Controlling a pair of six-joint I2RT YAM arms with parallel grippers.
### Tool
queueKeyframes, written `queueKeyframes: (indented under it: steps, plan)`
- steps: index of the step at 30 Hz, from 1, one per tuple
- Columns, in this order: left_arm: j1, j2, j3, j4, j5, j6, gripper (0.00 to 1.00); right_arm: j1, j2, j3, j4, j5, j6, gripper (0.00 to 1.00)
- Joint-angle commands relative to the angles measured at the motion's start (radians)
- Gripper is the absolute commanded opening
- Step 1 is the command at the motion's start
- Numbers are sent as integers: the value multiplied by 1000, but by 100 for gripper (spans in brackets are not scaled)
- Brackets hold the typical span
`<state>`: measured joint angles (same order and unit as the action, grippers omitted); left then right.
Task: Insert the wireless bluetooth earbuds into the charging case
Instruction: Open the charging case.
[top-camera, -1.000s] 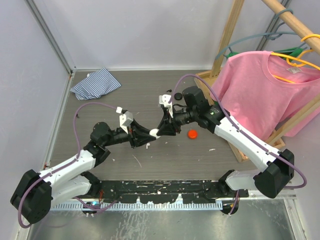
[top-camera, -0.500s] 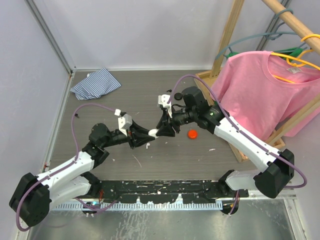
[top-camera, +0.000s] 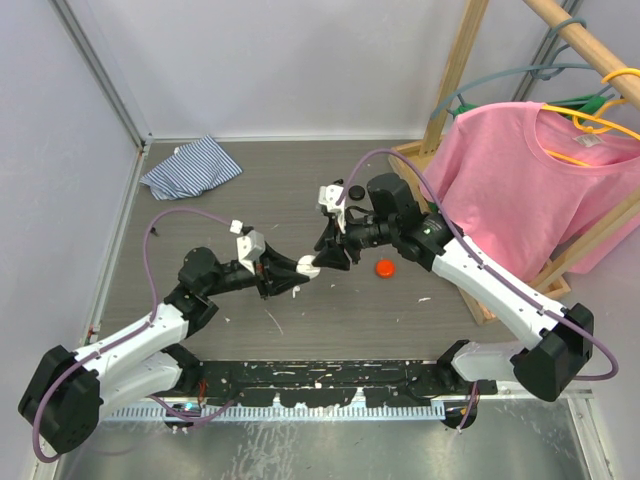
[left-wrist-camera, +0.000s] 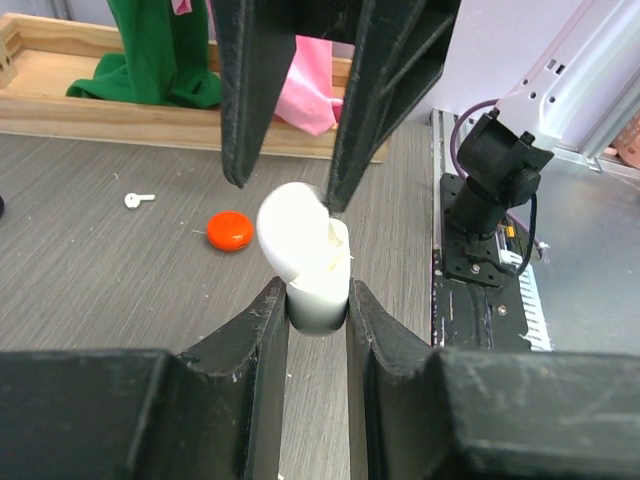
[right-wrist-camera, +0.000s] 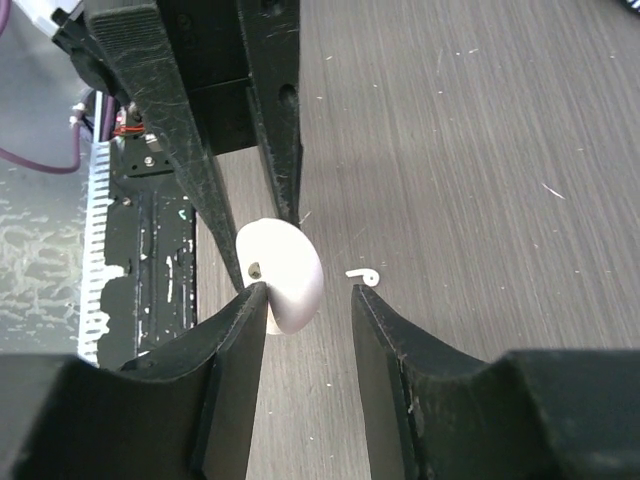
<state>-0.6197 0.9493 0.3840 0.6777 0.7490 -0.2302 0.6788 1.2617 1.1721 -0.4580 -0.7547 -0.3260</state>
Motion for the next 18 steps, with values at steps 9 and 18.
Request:
queueKeyframes:
  steps: [9, 18]
  plan:
    - [-4, -16, -7, 22, 15, 31, 0, -2, -22, 8, 99, 109, 54, 45]
    - [-5, -28, -4, -93, -211, 58, 0, -3, -43, -34, 140, 397, 176, 50]
